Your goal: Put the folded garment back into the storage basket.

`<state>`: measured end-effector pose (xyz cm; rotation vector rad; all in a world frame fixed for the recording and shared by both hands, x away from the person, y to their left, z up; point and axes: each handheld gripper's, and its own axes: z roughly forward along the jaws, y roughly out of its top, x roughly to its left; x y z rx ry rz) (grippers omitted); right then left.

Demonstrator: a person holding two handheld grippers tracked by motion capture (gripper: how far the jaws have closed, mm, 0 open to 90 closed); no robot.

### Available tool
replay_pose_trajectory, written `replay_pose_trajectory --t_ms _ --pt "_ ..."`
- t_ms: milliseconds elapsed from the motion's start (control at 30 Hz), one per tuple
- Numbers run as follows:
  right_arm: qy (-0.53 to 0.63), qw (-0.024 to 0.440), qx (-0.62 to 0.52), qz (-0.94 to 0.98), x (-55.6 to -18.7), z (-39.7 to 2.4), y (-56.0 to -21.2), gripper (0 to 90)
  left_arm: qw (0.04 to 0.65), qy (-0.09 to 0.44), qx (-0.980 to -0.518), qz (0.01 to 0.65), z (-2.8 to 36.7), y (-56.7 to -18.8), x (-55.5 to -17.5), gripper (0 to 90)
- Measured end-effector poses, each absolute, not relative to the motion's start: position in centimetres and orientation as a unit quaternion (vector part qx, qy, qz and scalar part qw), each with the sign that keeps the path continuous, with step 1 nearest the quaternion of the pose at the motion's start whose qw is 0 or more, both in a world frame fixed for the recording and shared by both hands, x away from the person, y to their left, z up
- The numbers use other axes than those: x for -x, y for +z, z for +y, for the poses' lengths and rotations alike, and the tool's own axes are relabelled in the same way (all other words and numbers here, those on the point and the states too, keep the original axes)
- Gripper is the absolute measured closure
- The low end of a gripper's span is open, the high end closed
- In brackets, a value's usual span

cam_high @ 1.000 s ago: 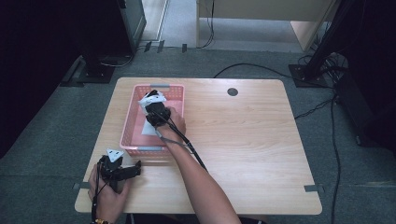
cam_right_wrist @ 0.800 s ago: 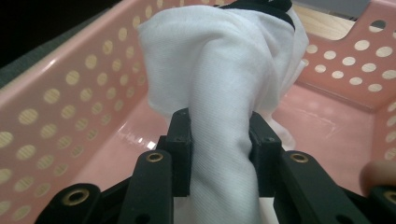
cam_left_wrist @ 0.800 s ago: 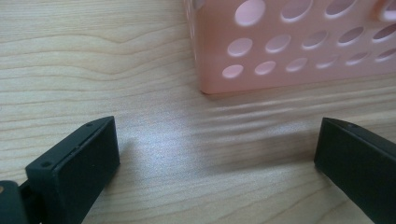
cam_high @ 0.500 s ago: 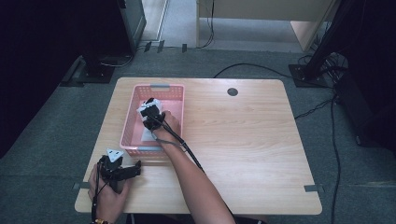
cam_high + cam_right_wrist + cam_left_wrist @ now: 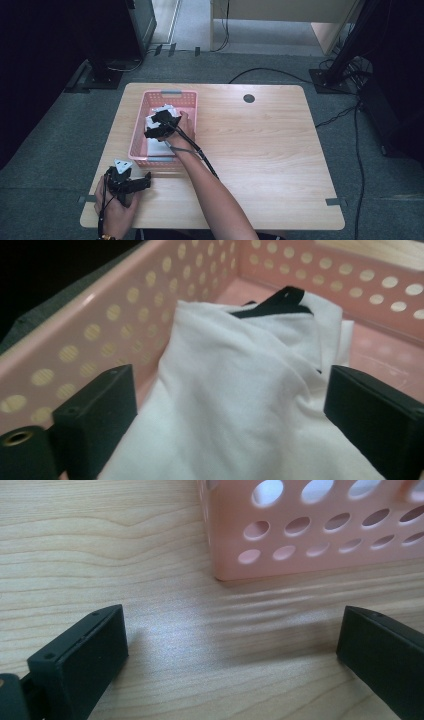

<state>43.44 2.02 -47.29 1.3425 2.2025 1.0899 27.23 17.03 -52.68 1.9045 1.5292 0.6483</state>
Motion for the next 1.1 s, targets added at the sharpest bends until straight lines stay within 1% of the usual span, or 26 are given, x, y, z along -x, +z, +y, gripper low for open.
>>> replay_pose_trajectory --t_ms 33,167,200,233,300,367,467,667,1100 --pt "0.387 0.172 -0.471 0.774 -43.4 1.9 -47.0 1.3 0.302 0.244 -0.719 0.576 17.0 -52.7 -27.2 0.0" --pt "0.397 0.166 -0.477 0.767 -43.2 1.4 -46.1 0.0 0.302 0.244 -0.72 0.575 17.0 -52.7 -27.2 0.0" --pt "0.42 0.146 -0.473 0.761 -43.0 0.9 -45.3 0.0 0.302 0.244 -0.72 0.575 17.0 -52.7 -27.2 0.0" --pt "0.436 0.136 -0.471 0.755 -42.8 0.6 -45.0 0.0 0.302 0.244 -0.72 0.575 17.0 -52.7 -27.2 0.0" --pt "0.449 0.126 -0.472 0.748 -42.7 0.0 -44.4 0.0 0.302 0.244 -0.72 0.575 17.0 -52.7 -27.2 0.0" --pt "0.454 0.125 -0.47 0.747 -42.6 -0.3 -44.1 0.0 0.302 0.244 -0.72 0.575 17.0 -52.7 -27.2 0.0" --pt "0.462 0.139 -0.465 0.742 -42.2 -1.5 -43.0 0.0 0.303 0.245 -0.719 0.576 17.0 -52.7 -27.2 0.0" --pt "0.464 0.158 -0.47 0.734 -41.8 -3.4 -42.1 0.0 0.302 0.244 -0.719 0.576 17.0 -52.7 -27.2 0.0" --pt "0.455 0.185 -0.482 0.725 -41.4 -7.3 -42.0 0.0 0.302 0.245 -0.72 0.575 17.0 -52.7 -27.2 0.0"
